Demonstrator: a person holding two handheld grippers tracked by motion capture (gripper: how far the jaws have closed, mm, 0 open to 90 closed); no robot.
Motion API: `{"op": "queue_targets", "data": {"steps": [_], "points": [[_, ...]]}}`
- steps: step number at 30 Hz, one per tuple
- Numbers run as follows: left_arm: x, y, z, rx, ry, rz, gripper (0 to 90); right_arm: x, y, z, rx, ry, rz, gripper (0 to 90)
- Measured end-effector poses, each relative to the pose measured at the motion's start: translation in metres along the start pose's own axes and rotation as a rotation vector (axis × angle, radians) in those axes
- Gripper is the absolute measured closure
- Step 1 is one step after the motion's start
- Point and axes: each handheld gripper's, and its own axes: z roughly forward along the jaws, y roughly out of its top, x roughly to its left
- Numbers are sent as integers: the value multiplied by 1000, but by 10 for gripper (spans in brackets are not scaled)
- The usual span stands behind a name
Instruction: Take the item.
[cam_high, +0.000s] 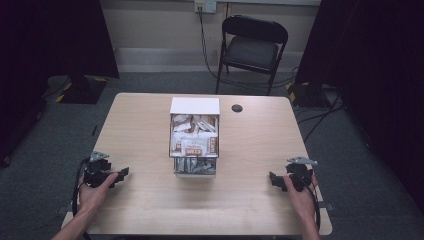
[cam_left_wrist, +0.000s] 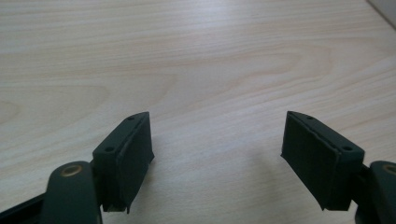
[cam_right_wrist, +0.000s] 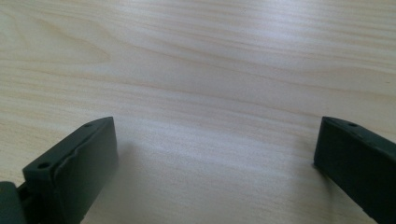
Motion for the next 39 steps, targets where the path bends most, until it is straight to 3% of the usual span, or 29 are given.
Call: {"op": "queue_targets", "data": {"steps": [3, 9, 23, 26, 33, 39], "points": [[-1, 1, -2, -10, -2, 5, 244, 0, 0, 0, 0, 0, 1, 0], [-7, 3, -5, -15, -55, 1, 285, 0, 0, 0, 1, 0, 2, 0], [-23, 11, -16, -57, -113, 68, 299, 0, 0, 0, 1, 0, 2, 0], [-24, 15, -18, -42, -165, 48, 334, 0, 0, 0, 0, 0, 0, 0], [-29, 22, -28, -92, -204, 47, 336, 0, 0, 0, 0, 0, 1, 0], [-36, 30, -28, -92, -248, 66, 335, 0, 0, 0, 0, 0, 0, 0]]}}
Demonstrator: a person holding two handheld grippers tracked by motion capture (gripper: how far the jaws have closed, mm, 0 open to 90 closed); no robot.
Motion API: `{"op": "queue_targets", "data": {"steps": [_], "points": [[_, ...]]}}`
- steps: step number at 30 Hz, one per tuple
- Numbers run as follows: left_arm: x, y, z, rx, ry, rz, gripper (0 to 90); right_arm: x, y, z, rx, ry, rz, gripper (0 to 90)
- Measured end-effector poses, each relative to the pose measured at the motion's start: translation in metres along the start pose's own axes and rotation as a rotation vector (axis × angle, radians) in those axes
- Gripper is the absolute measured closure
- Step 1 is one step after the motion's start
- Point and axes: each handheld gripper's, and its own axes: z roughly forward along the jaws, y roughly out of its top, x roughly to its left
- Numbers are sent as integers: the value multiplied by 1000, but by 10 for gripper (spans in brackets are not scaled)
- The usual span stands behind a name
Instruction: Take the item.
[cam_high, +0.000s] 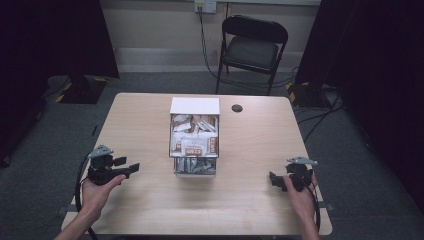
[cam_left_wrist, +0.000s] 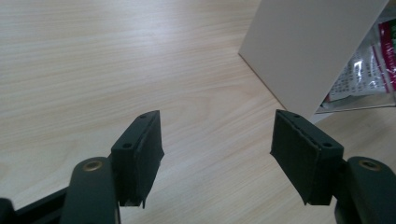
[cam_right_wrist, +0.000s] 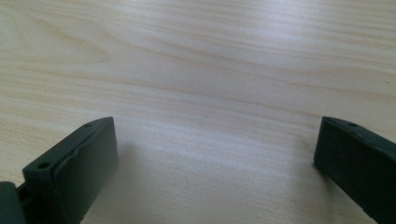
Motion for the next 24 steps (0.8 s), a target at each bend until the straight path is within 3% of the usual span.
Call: {"op": "queue_targets", "data": {"steps": [6, 11, 19, 21, 24], "points": [[-8, 7, 2, 5, -51, 25, 332, 0, 0, 0, 0, 0, 0, 0], [-14, 16, 2, -8, -44, 71, 330, 0, 0, 0, 1, 0, 1, 0], [-25, 26, 11, -8, -69, 75, 355, 0, 0, 0, 0, 0, 0, 0], [-27, 28, 12, 2, -68, 99, 355, 0, 0, 0, 0, 0, 0, 0], [-29, 34, 11, -10, -92, 84, 358, 0, 0, 0, 1, 0, 1, 0]]}}
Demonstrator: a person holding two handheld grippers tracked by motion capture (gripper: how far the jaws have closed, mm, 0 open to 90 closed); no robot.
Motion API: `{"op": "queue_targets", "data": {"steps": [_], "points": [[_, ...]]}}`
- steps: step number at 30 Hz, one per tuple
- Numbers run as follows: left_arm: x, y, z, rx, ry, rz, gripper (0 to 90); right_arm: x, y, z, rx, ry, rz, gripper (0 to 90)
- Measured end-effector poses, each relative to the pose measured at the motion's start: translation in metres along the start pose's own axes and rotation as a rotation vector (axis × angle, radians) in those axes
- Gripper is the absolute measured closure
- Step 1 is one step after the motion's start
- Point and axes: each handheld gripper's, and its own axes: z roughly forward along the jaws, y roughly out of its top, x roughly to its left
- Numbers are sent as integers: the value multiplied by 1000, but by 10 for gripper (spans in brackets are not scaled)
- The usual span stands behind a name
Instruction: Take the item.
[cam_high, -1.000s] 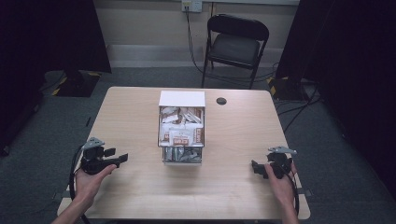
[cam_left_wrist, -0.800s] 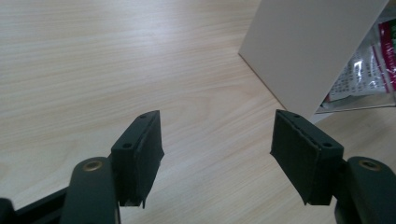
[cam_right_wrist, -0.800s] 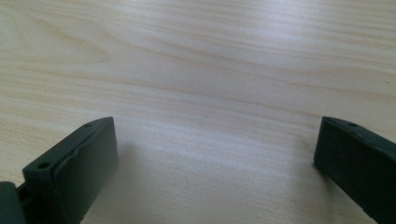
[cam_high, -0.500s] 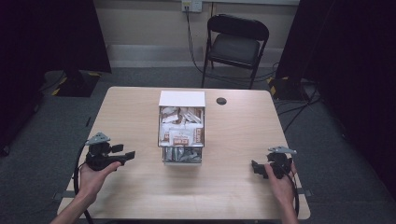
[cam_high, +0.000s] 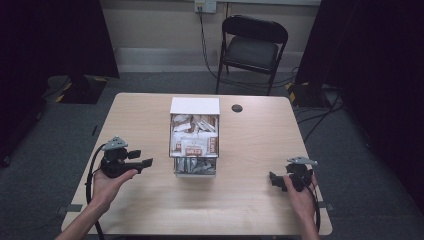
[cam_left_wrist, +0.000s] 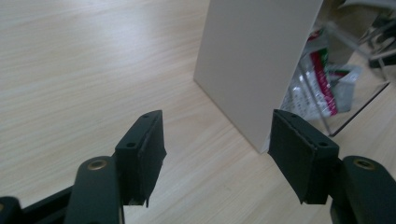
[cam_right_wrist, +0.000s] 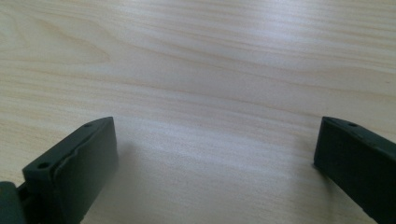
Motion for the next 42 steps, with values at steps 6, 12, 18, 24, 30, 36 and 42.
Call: {"op": "queue_targets", "data": {"steps": [6, 12, 18, 24, 30, 36, 42], "points": [[-4, 13, 1, -31, -20, -12, 381, 0, 0, 0, 0, 0, 0, 0], [-10, 16, 1, -13, -5, 41, 439, 0, 0, 0, 0, 0, 0, 0], [-16, 22, 0, -16, -33, 68, 451, 0, 0, 0, -1, 0, 0, 0], [-22, 34, -5, -64, -59, 75, 462, 0, 0, 0, -1, 0, -1, 0], [-30, 48, -13, -120, -55, 107, 489, 0, 0, 0, 0, 0, 0, 0], [-34, 64, -19, -161, -74, 109, 504, 0, 0, 0, 0, 0, 0, 0], [-41, 82, -28, -193, -40, 141, 540, 0, 0, 0, -1, 0, 0, 0]]}}
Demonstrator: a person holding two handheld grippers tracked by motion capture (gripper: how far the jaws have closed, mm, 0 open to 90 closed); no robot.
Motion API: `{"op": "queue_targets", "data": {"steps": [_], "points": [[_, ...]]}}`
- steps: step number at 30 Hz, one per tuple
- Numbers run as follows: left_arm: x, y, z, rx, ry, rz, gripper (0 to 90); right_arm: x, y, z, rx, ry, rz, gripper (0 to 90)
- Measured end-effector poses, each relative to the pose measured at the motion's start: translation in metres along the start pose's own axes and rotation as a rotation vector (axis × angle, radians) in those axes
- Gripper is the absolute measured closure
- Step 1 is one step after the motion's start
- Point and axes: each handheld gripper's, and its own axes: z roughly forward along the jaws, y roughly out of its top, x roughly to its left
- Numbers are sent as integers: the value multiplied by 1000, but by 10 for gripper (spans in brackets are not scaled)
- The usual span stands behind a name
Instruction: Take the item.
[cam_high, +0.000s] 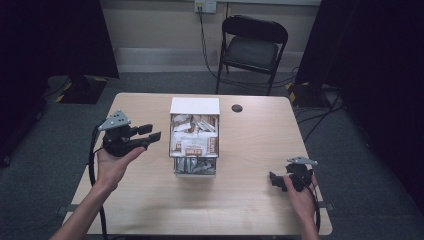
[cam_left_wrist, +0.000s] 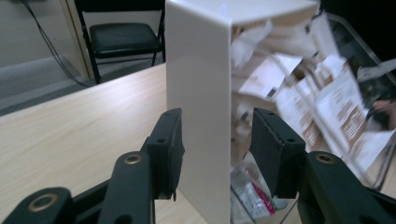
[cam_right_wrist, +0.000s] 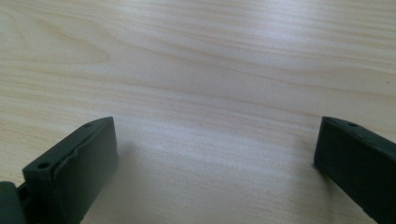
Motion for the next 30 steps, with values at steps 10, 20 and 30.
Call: {"op": "queue_targets", "data": {"steps": [10, 20, 30], "points": [[-4, 21, -8, -71, -25, -8, 547, 0, 0, 0, 0, 0, -1, 0], [-18, 32, -7, -141, -121, 16, 532, 0, 0, 0, 0, 0, 0, 0], [-29, 38, 12, -116, -228, 60, 542, 0, 0, 0, 1, 0, 1, 0]]}}
